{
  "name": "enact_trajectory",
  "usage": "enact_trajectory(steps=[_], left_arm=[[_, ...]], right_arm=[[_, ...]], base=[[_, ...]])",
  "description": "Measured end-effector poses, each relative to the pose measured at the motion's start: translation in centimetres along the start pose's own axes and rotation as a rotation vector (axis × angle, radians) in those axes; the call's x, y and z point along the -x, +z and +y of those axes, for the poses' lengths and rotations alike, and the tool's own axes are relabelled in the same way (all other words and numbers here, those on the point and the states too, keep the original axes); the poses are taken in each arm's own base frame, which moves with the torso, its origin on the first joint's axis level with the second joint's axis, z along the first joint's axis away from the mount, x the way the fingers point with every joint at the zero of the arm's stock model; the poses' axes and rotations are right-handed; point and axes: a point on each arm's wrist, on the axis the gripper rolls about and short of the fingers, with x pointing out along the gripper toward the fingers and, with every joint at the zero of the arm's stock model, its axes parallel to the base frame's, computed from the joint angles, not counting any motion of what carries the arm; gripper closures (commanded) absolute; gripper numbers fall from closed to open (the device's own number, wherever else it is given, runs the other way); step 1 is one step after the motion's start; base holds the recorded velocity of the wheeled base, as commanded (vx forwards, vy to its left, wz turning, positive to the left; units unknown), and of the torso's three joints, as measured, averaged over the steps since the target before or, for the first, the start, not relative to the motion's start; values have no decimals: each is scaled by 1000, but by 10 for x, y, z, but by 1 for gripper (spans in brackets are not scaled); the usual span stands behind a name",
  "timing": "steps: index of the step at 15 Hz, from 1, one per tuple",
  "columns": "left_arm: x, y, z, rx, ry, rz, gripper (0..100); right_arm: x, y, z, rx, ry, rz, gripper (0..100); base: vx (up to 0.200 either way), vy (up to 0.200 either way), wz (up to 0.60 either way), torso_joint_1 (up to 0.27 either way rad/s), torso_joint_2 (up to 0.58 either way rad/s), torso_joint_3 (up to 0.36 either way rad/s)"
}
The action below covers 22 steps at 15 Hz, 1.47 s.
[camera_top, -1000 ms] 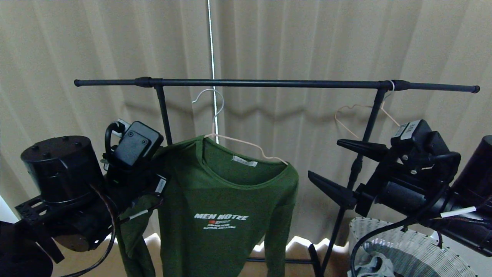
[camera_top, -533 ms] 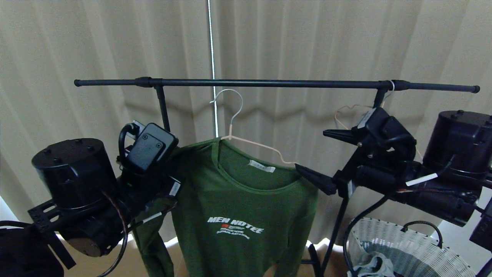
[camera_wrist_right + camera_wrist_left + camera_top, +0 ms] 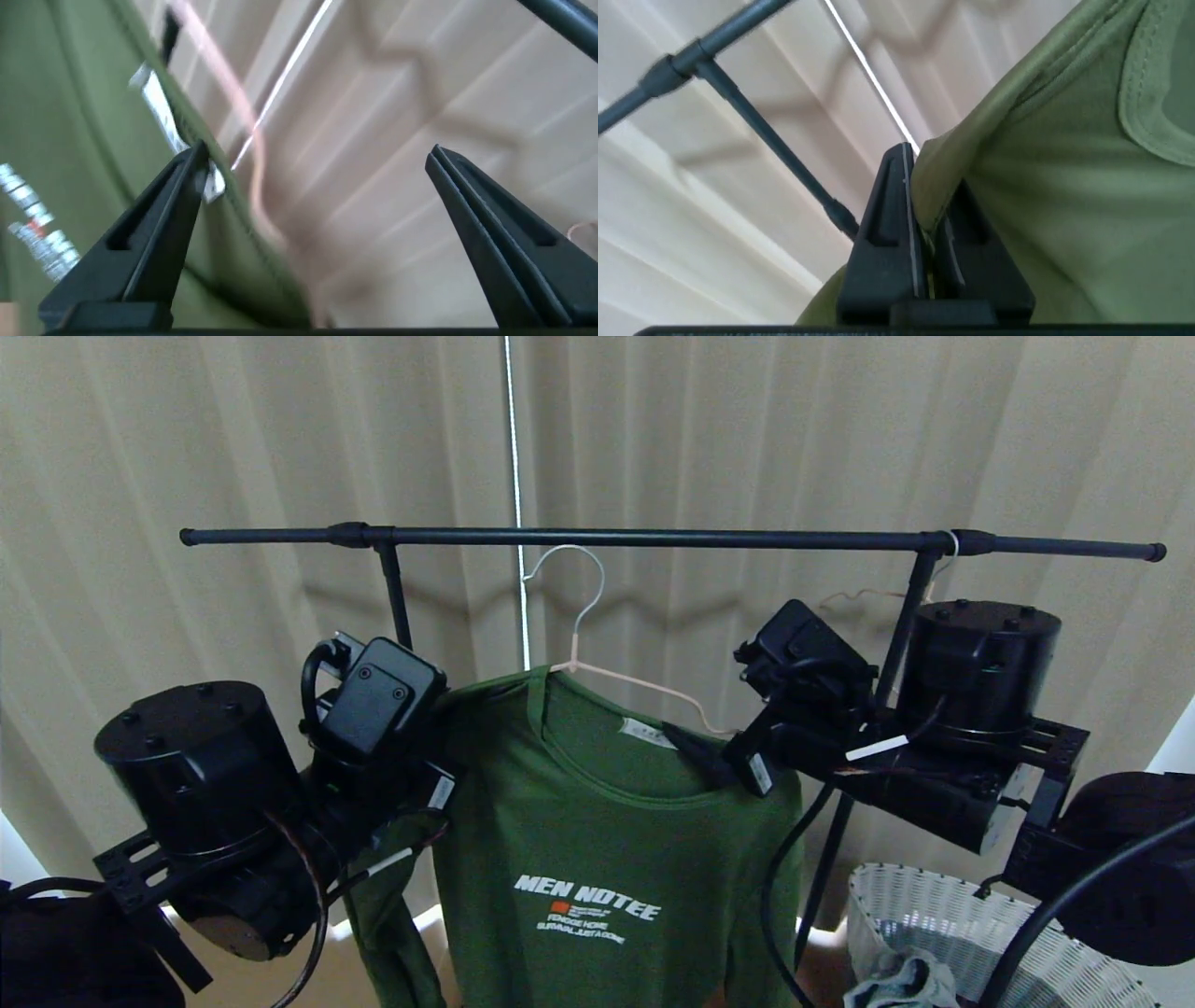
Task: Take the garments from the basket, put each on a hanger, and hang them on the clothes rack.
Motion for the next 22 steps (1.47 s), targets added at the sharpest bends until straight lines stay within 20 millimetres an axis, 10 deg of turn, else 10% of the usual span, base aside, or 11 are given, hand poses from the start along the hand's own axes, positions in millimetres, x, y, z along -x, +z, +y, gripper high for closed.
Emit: enact_trajectory(steps=[11,12,22], left_arm=[[5,-2,-3,3,-8,-14,100],[5,-3,-4,2,-10,-14,100],[9,-5,-3,1,-19,-11,100]], right_arm=[[-13,1,6,3,5,8,0],[-14,1,6,3,6,8,100],[-14,2,12,6,23,-3,100]], base=[[0,0,0,0,0,0],[0,0,0,0,0,0],[0,0,0,0,0,0]])
